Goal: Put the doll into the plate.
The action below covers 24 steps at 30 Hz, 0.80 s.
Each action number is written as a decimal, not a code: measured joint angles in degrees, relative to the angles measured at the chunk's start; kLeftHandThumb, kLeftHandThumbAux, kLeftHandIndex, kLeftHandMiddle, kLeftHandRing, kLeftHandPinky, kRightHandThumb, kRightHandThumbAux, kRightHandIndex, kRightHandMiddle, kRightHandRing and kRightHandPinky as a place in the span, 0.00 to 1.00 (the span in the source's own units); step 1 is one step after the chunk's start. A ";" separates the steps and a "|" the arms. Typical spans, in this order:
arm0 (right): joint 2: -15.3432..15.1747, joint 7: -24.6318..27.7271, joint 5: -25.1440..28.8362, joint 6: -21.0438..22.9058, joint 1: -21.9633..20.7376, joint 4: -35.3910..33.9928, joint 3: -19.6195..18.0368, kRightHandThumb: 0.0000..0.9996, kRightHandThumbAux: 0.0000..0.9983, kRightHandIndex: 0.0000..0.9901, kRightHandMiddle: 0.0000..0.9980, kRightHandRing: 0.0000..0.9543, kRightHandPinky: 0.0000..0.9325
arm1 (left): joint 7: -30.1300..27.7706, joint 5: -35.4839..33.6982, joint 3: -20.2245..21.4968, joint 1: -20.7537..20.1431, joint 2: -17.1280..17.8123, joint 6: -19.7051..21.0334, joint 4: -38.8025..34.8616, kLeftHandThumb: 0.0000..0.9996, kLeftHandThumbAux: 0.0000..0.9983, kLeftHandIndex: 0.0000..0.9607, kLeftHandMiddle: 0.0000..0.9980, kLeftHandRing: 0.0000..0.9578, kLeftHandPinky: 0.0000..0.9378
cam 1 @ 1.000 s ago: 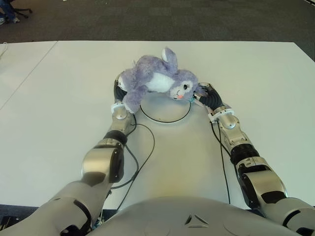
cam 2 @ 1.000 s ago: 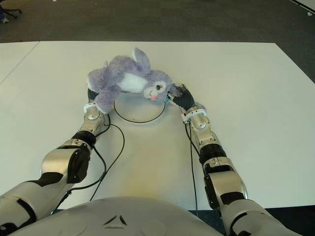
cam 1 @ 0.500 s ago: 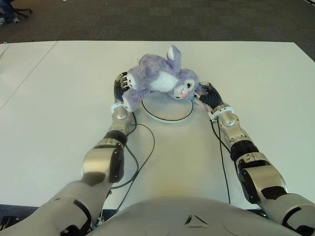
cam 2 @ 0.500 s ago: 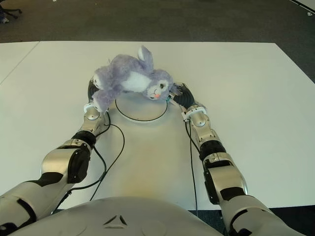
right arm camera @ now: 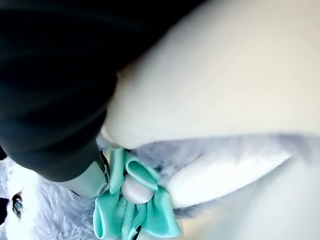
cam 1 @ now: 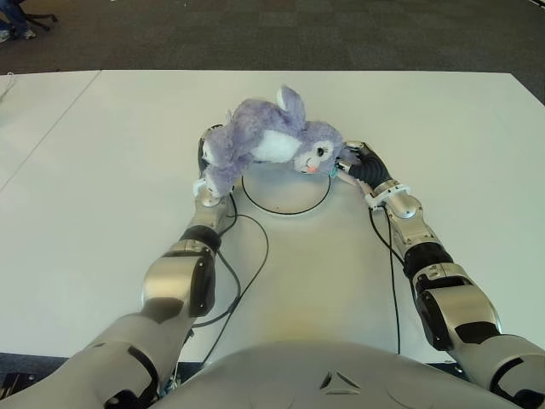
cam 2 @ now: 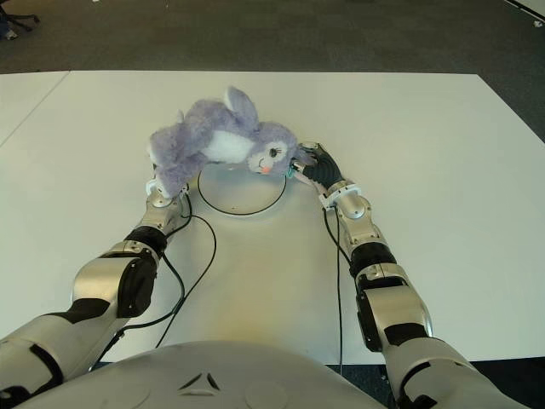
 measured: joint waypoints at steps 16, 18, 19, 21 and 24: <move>-0.14 0.29 -0.32 -1.64 0.14 -0.24 -0.04 0.69 0.73 0.44 0.87 0.91 0.90 | 0.00 0.02 -0.01 -0.01 0.00 0.00 -0.01 0.19 0.88 0.23 0.33 0.38 0.41; -0.14 0.29 -0.32 -1.63 0.15 -0.27 -0.04 0.69 0.73 0.44 0.87 0.91 0.90 | 0.00 0.03 -0.01 0.00 0.00 0.00 -0.01 0.19 0.89 0.23 0.33 0.38 0.41; -0.14 0.29 -0.32 -1.63 0.16 -0.27 -0.04 0.69 0.73 0.44 0.87 0.91 0.90 | 0.00 0.03 -0.02 -0.01 0.00 0.00 -0.01 0.19 0.89 0.23 0.33 0.38 0.42; -0.15 0.30 -0.32 -1.63 0.16 -0.28 -0.04 0.69 0.73 0.44 0.87 0.91 0.90 | 0.00 0.04 -0.03 -0.01 0.00 0.00 0.00 0.18 0.89 0.23 0.33 0.38 0.42; -0.15 0.30 -0.32 -1.61 0.16 -0.28 -0.05 0.69 0.73 0.44 0.87 0.91 0.90 | 0.00 0.09 -0.05 -0.01 0.00 0.00 0.00 0.17 0.89 0.23 0.33 0.38 0.41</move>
